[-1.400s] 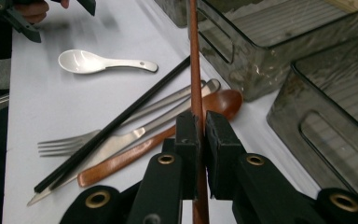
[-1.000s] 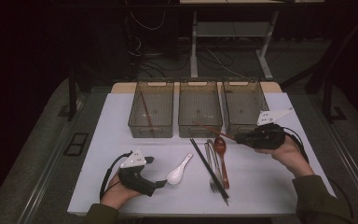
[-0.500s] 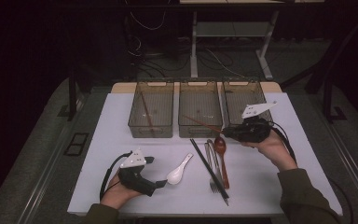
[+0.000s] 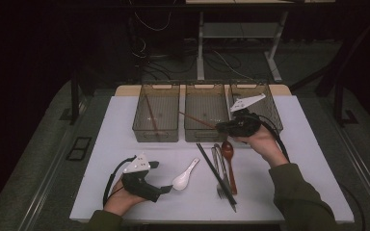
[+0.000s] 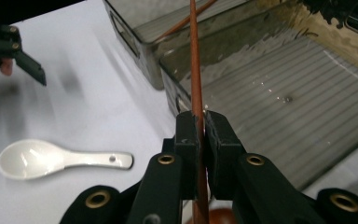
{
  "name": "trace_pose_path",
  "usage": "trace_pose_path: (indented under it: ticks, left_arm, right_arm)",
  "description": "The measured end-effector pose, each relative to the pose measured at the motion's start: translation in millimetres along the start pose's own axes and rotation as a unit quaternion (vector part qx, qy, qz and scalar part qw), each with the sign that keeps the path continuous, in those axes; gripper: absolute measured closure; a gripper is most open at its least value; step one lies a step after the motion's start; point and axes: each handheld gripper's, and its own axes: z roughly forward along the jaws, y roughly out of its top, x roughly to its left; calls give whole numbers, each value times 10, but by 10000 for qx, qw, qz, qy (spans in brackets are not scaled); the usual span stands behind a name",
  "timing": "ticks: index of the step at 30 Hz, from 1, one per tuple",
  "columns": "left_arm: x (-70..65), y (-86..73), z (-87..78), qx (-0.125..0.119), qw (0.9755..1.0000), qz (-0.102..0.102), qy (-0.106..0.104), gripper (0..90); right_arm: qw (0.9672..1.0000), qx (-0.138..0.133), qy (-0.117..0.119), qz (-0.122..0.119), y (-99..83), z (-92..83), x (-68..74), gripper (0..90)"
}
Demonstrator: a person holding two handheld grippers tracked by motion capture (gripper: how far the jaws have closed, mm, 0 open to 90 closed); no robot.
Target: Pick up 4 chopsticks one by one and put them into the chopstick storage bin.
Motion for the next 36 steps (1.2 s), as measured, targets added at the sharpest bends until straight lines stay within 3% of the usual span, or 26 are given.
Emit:
trace_pose_path:
  ticks: [18, 36]
  left_arm:
    - [3, 6, -10, -34, 10000, 12, -39, 14]
    - [-6, 12, -19, -79, 9999, 52, -51, 14]
  right_arm:
    - [9996, 137, -189, 157, 577, 554, 43, 838]
    - [9969, 477, -505, 359, 1118, 1335, 74, 837]
